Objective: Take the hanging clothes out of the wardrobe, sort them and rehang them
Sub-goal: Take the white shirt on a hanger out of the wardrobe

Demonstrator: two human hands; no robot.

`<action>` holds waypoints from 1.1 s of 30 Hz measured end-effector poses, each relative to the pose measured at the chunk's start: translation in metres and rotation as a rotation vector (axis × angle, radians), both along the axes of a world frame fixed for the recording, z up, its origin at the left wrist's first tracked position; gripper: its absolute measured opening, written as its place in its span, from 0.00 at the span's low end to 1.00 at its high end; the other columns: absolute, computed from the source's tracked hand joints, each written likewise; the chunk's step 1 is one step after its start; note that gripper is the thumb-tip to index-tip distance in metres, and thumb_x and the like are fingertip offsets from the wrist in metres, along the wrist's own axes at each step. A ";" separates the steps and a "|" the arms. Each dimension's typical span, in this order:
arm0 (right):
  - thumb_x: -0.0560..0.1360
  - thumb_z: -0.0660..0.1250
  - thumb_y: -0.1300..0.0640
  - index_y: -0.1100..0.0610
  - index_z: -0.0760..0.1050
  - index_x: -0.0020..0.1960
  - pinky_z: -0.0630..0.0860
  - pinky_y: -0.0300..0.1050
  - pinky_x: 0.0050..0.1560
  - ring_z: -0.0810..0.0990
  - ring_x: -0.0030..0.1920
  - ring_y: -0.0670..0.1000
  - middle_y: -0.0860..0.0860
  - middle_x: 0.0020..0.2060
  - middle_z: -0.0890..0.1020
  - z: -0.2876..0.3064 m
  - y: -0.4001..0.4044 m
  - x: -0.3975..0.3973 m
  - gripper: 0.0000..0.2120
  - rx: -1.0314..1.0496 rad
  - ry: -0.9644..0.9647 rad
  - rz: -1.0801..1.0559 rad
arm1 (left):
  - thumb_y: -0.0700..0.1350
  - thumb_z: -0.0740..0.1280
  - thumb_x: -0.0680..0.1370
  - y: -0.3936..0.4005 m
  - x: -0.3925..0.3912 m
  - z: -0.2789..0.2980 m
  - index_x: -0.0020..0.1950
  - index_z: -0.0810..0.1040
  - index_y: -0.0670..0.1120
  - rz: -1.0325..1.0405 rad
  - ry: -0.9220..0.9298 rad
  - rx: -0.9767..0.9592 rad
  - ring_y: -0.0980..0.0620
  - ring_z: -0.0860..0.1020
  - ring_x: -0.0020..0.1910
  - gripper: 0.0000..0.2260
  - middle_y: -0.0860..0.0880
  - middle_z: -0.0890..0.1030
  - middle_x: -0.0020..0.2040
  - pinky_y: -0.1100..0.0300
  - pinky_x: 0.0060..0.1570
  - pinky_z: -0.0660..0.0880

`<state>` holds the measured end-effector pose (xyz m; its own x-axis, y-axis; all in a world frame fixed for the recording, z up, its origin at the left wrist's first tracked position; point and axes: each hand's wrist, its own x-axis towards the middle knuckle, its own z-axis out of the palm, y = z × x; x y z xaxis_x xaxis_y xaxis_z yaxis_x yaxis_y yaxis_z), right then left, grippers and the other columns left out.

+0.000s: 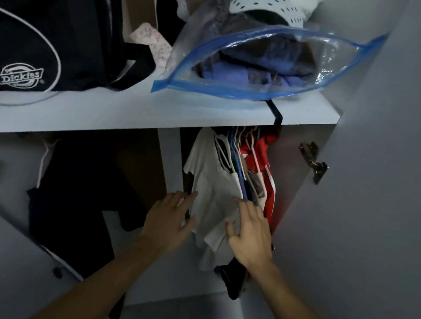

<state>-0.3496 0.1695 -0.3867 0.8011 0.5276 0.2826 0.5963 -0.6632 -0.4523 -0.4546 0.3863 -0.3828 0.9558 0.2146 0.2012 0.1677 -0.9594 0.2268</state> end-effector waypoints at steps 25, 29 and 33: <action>0.67 0.77 0.59 0.56 0.74 0.65 0.74 0.55 0.50 0.72 0.58 0.58 0.55 0.59 0.74 -0.024 0.073 0.088 0.28 -0.210 -0.144 -0.351 | 0.61 0.65 0.82 0.068 0.218 0.005 0.83 0.58 0.44 -0.169 -0.028 -0.067 0.41 0.63 0.79 0.36 0.42 0.64 0.81 0.45 0.73 0.66; 0.68 0.76 0.60 0.56 0.77 0.62 0.71 0.52 0.44 0.73 0.53 0.59 0.55 0.56 0.76 -0.028 0.069 0.103 0.24 -0.226 -0.192 -0.399 | 0.58 0.67 0.82 0.069 0.241 0.014 0.82 0.63 0.44 -0.188 -0.040 -0.124 0.38 0.66 0.76 0.33 0.39 0.68 0.77 0.44 0.72 0.68; 0.63 0.77 0.64 0.59 0.75 0.61 0.76 0.53 0.45 0.74 0.55 0.60 0.56 0.57 0.76 -0.024 0.059 0.114 0.27 -0.204 -0.123 -0.423 | 0.59 0.66 0.82 0.073 0.257 0.015 0.79 0.67 0.44 -0.194 -0.034 -0.130 0.38 0.69 0.73 0.30 0.39 0.71 0.75 0.47 0.70 0.69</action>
<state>-0.2357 0.2290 -0.4107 0.9246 0.2172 0.3131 0.2959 -0.9269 -0.2309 -0.1981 0.4589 -0.3682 0.9747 0.0542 0.2167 -0.0266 -0.9352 0.3532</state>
